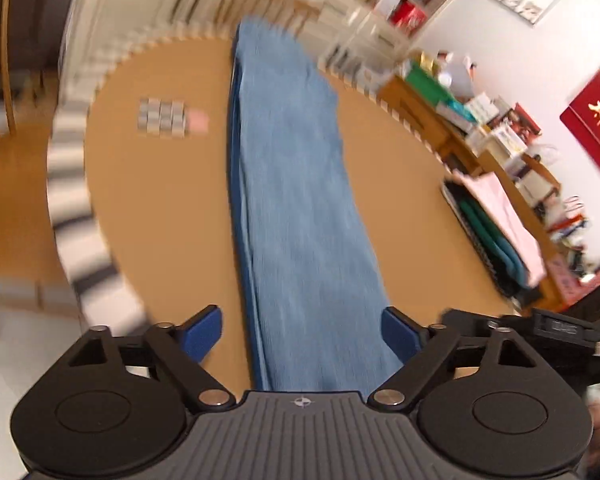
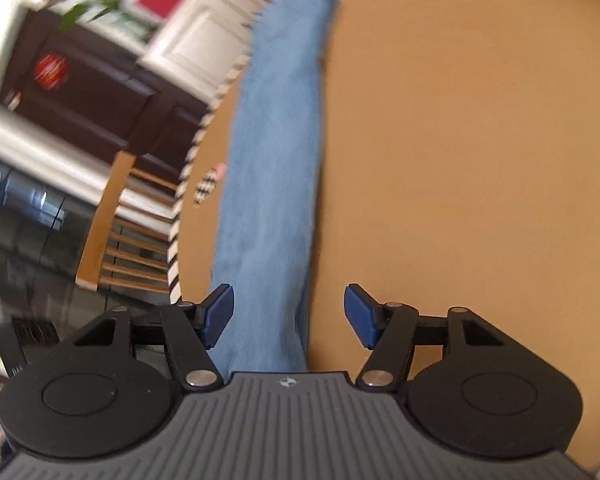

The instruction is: Fold clothes

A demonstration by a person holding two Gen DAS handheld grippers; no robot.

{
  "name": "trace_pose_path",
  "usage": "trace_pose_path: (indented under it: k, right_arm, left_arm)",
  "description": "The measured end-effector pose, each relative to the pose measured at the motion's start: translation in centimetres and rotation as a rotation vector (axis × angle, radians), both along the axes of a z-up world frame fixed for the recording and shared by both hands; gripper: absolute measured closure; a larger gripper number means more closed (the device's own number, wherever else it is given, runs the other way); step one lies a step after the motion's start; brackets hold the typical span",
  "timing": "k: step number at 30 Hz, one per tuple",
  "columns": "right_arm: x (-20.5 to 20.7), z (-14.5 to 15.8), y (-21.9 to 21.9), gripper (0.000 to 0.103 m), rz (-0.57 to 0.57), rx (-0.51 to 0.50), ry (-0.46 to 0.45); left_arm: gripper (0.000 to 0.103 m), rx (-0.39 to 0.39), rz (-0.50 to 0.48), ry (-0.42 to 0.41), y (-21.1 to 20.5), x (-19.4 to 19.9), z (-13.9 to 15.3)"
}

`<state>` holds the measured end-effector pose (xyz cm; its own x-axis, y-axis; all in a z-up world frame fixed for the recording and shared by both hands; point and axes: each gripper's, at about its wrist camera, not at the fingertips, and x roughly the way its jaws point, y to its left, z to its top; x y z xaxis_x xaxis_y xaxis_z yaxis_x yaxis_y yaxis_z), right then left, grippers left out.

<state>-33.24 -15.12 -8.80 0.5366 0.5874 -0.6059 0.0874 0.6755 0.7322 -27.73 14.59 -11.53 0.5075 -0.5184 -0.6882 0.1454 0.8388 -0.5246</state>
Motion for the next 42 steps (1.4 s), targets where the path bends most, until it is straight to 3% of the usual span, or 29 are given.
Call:
trace_pose_path:
  k: [5,10,12,14,15,17,18,19,21,28,37,39,40,42]
  right_arm:
    - [0.1,-1.7,-0.1,0.041,-0.022,0.097,0.091]
    - [1.4,-1.0,0.9,0.041,0.074,0.021,0.088]
    - [2.1,-1.1,1.7,0.041,0.097,0.044,0.082]
    - [2.8,-1.5,2.4,0.050,0.113,0.082,0.081]
    - [3.0,-1.9,2.6,0.055,0.116,0.096,0.085]
    - [3.2,-2.8,2.4,0.093,0.095,0.133,0.122]
    - [3.2,-3.4,2.1,0.094,0.074,0.171,0.144]
    - [3.1,-4.1,1.8,0.094,0.054,0.208,0.167]
    - [2.9,-4.7,1.4,0.095,0.020,0.250,0.197]
    - [2.7,-2.4,3.0,0.094,0.030,0.208,0.149]
    - [-1.0,-0.2,4.7,0.097,0.092,0.141,0.119]
    - [-2.1,-0.1,5.0,0.096,0.091,0.055,0.124]
    - [-2.4,-0.1,5.0,0.094,0.071,0.017,0.114]
    - [-2.8,-0.5,4.5,0.088,0.014,0.043,0.124]
  left_arm:
    - [0.025,-0.095,-0.017,0.131,1.2,0.1,-1.3]
    - [0.025,-0.084,-0.049,0.166,1.3,0.4,-1.7]
    - [0.025,-0.066,-0.066,0.160,1.0,0.5,-1.7]
    - [0.025,-0.035,-0.099,0.152,0.4,0.3,-1.5]
    - [0.029,-0.031,-0.112,0.154,0.1,0.4,-1.6]
    - [0.053,-0.047,-0.097,0.180,0.0,0.6,-2.0]
    - [0.086,-0.065,-0.067,0.214,0.3,0.8,-2.7]
    - [0.095,-0.083,-0.035,0.249,0.7,1.0,-3.5]
    - [0.095,-0.221,0.036,0.314,2.3,1.0,-5.1]
    - [0.095,-0.304,0.080,0.312,4.3,0.3,-5.2]
    - [0.095,-0.307,-0.037,0.251,4.5,-2.4,-2.6]
    - [0.095,-0.272,-0.050,0.246,4.5,-3.2,-2.9]
    - [0.095,-0.261,-0.040,0.249,4.5,-3.4,-3.2]
    - [0.095,-0.241,-0.016,0.256,4.6,-3.6,-3.9]
